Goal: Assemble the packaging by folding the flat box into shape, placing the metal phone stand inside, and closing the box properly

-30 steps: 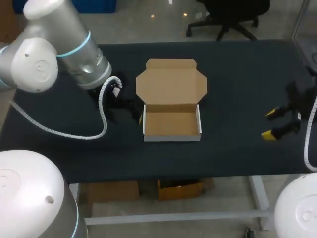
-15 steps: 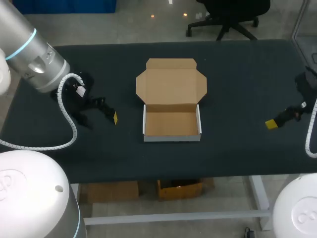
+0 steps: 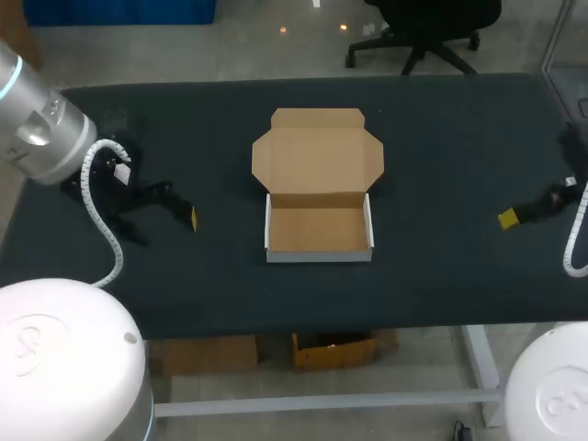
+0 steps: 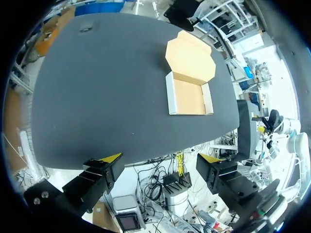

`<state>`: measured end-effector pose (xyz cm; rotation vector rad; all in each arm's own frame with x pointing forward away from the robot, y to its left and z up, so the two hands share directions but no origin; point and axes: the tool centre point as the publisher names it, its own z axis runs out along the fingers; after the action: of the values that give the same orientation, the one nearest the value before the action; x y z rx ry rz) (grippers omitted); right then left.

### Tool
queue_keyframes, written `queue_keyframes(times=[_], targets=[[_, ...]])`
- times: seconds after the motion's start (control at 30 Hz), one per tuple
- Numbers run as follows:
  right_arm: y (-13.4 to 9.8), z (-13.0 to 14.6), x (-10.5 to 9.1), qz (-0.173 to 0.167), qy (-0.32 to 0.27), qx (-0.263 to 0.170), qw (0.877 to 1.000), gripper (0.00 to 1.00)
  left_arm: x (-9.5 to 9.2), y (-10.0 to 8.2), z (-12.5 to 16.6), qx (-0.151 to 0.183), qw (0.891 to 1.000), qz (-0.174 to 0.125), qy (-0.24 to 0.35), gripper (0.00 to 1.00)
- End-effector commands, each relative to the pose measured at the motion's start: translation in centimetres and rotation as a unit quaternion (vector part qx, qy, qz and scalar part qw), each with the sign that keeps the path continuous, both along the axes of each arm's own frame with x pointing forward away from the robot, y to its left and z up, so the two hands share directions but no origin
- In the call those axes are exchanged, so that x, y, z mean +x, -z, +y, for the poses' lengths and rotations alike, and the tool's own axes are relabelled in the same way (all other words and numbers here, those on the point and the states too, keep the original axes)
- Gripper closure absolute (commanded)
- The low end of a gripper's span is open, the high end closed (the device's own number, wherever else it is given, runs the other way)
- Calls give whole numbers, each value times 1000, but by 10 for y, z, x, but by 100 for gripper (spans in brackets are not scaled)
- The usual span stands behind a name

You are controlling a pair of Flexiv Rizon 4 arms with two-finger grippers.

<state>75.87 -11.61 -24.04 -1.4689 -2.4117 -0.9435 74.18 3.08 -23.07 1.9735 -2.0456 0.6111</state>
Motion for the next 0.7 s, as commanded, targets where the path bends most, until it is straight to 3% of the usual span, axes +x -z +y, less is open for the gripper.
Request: queue_keyframes(times=[0.03, 0.37, 0.7], targets=[[-11, -10, -4, 14, 3, 0, 1000, 0, -12, -12, 3, 3, 999, -41, -24, 0], [-31, -15, -17, 57, 8, -15, 998, 0, -15, -39, 3, 26, 999, -36, -29, 0], [-31, -13, -26, 99, 3, -15, 995, 0, -18, -65, 5, 37, 998, -43, -35, 0]])
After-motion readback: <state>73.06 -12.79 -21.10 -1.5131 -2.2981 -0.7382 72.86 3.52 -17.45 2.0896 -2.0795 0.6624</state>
